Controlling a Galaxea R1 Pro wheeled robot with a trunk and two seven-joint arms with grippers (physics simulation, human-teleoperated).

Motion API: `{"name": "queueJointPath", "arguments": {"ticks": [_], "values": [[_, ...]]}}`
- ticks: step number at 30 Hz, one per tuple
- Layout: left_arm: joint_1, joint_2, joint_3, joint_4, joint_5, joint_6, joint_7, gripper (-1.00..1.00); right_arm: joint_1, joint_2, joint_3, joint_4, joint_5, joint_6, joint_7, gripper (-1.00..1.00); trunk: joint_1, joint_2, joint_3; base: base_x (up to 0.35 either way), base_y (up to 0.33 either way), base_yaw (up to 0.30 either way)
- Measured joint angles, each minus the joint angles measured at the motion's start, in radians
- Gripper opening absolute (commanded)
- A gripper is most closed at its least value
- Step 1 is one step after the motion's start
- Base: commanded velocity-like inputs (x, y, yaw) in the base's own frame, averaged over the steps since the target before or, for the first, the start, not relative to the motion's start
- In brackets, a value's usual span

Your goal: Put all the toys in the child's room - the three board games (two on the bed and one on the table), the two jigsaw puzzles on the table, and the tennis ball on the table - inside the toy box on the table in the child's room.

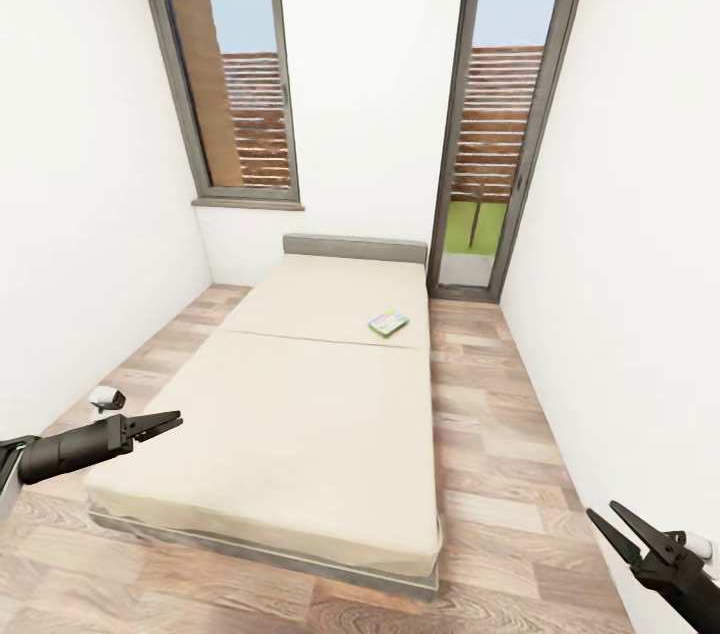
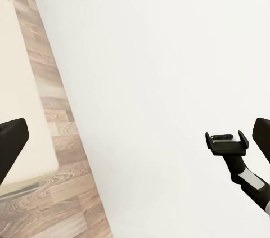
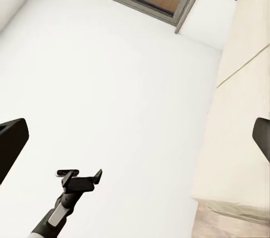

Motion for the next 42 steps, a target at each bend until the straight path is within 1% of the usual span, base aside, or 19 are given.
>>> {"name": "queueJointPath", "arguments": {"ticks": [5, 9, 13, 16, 24, 33, 39, 42], "values": [[0.001, -0.001, -0.001, 0.0, 0.0, 0.0, 0.0, 1.0, -0.002, 0.001, 0.0, 0.0, 0.006, -0.001, -0.001, 1.0, 0.0, 0.0, 0.0, 0.0, -0.294, 0.189], [0.0, -0.007, -0.001, 0.0, -0.001, 0.0, 0.0, 1.0, -0.003, 0.001, 0.0, 0.0, 0.008, -0.001, -0.002, 1.0, 0.0, 0.0, 0.0, 0.009, -0.293, 0.258], [0.0, -0.012, -0.001, 0.0, -0.001, 0.0, 0.0, 1.0, -0.004, 0.001, 0.001, 0.0, 0.009, 0.0, -0.022, 1.0, 0.0, 0.0, 0.0, 0.06, -0.231, 0.273], [0.0, -0.013, -0.001, -0.001, -0.002, 0.0, 0.0, 1.0, -0.005, 0.002, 0.002, 0.0, 0.009, 0.0, -0.036, 1.0, 0.0, 0.0, 0.0, 0.037, -0.104, 0.276], [0.0, -0.014, -0.001, -0.001, -0.002, 0.0, 0.0, 1.0, -0.005, -0.001, 0.004, 0.0, 0.009, 0.0, -0.049, 1.0, 0.0, 0.0, 0.0, 0.008, -0.031, 0.256], [0.0, -0.014, -0.001, 0.0, -0.002, 0.0, 0.0, 1.0, -0.004, 0.005, 0.004, 0.0, 0.011, -0.001, -0.059, 1.0, 0.0, 0.0, -0.001, 0.001, -0.149, 0.052], [0.0, -0.015, -0.001, 0.0, -0.002, 0.0, 0.0, 1.0, -0.004, 0.007, 0.007, -0.001, 0.014, 0.0, -0.1, 1.0, 0.0, 0.0, -0.001, 0.0, -0.037, 0.004], [0.0, -0.015, -0.001, 0.0, -0.002, 0.0, 0.0, 1.0, -0.005, 0.009, 0.008, -0.001, 0.015, 0.0, -0.134, 1.0, 0.0, 0.0, -0.001, 0.0, -0.01, 0.001]]}}
